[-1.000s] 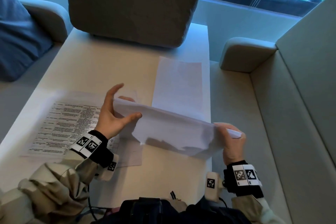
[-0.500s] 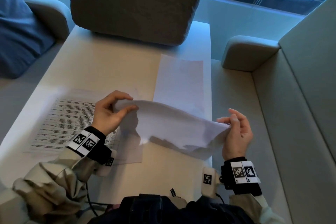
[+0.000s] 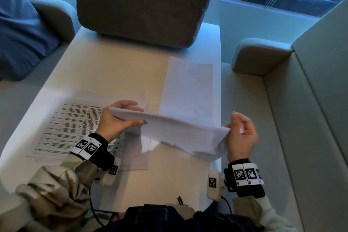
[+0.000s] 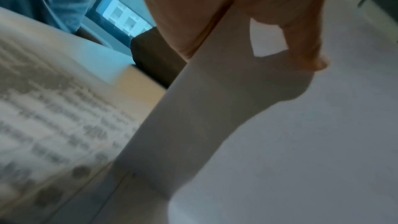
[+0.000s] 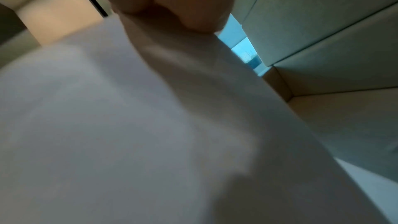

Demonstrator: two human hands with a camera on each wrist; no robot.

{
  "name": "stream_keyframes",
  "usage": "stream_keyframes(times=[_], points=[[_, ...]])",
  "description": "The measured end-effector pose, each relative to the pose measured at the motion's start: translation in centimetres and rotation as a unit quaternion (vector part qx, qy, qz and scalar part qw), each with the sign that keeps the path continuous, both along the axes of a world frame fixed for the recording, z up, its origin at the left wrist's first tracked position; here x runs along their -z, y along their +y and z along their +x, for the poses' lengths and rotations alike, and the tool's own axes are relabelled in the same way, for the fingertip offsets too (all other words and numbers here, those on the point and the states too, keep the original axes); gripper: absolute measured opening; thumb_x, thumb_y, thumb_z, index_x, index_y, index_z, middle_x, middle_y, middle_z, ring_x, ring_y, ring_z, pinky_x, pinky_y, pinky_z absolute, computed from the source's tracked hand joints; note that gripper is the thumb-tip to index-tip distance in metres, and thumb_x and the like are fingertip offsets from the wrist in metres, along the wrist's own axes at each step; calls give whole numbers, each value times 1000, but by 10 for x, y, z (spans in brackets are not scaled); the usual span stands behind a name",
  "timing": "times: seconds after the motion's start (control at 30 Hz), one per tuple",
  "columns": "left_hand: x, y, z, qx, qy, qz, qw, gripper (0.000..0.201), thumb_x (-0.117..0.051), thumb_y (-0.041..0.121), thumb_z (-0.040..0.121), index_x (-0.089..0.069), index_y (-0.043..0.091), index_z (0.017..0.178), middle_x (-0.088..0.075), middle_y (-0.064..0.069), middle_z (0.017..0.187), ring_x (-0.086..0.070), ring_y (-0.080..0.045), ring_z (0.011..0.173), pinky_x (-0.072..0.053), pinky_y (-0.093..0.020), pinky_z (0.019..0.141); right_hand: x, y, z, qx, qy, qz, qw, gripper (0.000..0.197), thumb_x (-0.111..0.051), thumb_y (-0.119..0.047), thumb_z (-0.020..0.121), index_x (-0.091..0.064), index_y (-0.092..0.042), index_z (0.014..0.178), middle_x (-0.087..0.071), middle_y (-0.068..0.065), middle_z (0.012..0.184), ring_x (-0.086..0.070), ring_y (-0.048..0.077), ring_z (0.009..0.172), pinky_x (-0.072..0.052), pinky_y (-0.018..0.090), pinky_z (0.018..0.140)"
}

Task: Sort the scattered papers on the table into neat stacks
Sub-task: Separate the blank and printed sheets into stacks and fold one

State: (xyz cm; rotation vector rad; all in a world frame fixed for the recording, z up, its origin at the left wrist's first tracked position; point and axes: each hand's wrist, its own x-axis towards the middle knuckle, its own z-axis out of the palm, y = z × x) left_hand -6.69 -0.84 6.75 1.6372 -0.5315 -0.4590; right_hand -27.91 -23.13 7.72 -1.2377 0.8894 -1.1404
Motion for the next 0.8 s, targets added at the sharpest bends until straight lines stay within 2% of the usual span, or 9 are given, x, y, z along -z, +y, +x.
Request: stream_keyframes(times=[0.1, 0.2, 0.33, 0.4, 0.47, 0.53, 0.6, 0.7, 0.8], points=[[9, -4, -2, -29, 26, 28, 999, 27, -91, 25, 45, -73, 24, 66, -71, 13, 66, -67, -1, 64, -51, -15, 56, 12, 5, -8, -27, 21, 5, 999, 49, -71, -36, 61, -59, -16, 105, -68, -5, 59, -62, 5, 55, -51, 17, 61], [1, -8, -3, -49, 54, 3, 997, 20, -88, 18, 48, -74, 18, 62, -73, 8, 66, -70, -9, 64, -53, -20, 57, 21, 9, -20, -101, 68, -13, 992, 63, -82, -5, 58, -55, -15, 114, -72, -6, 70, -64, 6, 63, -52, 18, 65], [-22, -6, -2, -60, 44, -25, 997, 32, -87, 45, 30, -72, 38, 57, -68, 20, 59, -63, 6, 55, -47, -10, 49, 6, 4, -26, -109, 106, -63, 986, 38, -88, -2, 50, -74, -26, 75, -71, -14, 69, -61, 0, 62, -50, 15, 59], [-25, -1, -1, -50, 24, -31, 998, 32, -89, 45, 33, -72, 40, 60, -67, 21, 59, -62, 8, 55, -47, -9, 49, 1, -2, -28, -123, 99, -72, 985, 39, -85, 6, 53, -75, -29, 66, -71, -14, 67, -61, 0, 60, -49, 15, 57], [-20, 1, -5, -30, 6, -8, 1000, 32, -93, 23, 43, -72, 41, 60, -68, 21, 60, -63, 7, 57, -48, -9, 50, 5, -3, -27, -150, 136, -48, 978, 37, -87, 4, 50, -75, -29, 62, -70, -13, 62, -61, -1, 56, -49, 13, 55], [-11, 0, -14, -12, 36, 14, 999, 31, -87, 12, 48, -73, 38, 58, -68, 17, 58, -65, 4, 57, -50, -10, 52, 18, -1, -25, -164, 169, 26, 972, 28, -93, -16, 38, -73, -19, 59, -71, -8, 63, -64, 1, 57, -51, 14, 55], [-5, -3, -21, -20, 63, 26, 997, 31, -85, 4, 52, -72, 33, 53, -69, 14, 57, -66, 3, 57, -51, -11, 53, 23, 3, -23, -156, 176, 71, 969, 35, -93, -16, 41, -69, -15, 66, -71, -5, 69, -66, 3, 62, -53, 15, 57], [-7, -5, -18, -41, 77, 15, 996, 19, -84, 7, 48, -71, 17, 58, -70, 14, 60, -67, 1, 60, -52, -12, 54, 17, 0, -20, -126, 147, 75, 978, 31, -85, 7, 55, -65, -12, 70, -70, -11, 60, -63, -1, 56, -50, 13, 53], [-6, -3, -14, -33, 93, -2, 995, 27, -86, 15, 44, -73, 14, 67, -73, 9, 68, -70, -4, 68, -54, -14, 59, 17, 1, -20, -127, 127, 88, 980, 31, -89, -7, 51, -65, -11, 71, -70, -11, 59, -64, -1, 55, -50, 12, 51]])
